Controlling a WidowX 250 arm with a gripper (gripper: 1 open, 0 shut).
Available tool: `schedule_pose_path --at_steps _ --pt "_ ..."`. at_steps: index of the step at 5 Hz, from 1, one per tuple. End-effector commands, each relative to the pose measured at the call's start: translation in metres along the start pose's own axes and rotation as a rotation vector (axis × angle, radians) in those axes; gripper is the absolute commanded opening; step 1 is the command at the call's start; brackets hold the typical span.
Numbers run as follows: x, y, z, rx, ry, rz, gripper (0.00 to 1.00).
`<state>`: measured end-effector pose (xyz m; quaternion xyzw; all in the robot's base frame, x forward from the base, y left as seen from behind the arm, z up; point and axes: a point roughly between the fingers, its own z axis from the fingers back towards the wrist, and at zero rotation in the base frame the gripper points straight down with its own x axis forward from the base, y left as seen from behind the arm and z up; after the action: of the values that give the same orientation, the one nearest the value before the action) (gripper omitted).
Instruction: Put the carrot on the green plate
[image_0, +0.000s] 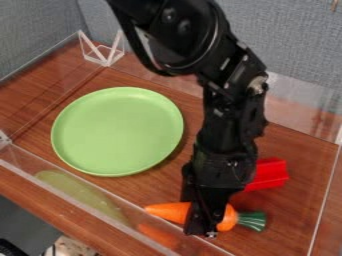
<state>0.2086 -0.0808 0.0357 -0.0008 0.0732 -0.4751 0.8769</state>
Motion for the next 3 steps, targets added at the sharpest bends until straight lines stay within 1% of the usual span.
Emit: schedule_pose_path --at_steps 1,2,3 --pt "0.002 0.007 0.02 0.035 -0.03 -0.006 0.0" --pt "-0.001 0.008 0.035 0.055 -0.025 0.021 0.0" --pt "-0.009 0.014 0.058 0.084 -0.018 0.09 0.0"
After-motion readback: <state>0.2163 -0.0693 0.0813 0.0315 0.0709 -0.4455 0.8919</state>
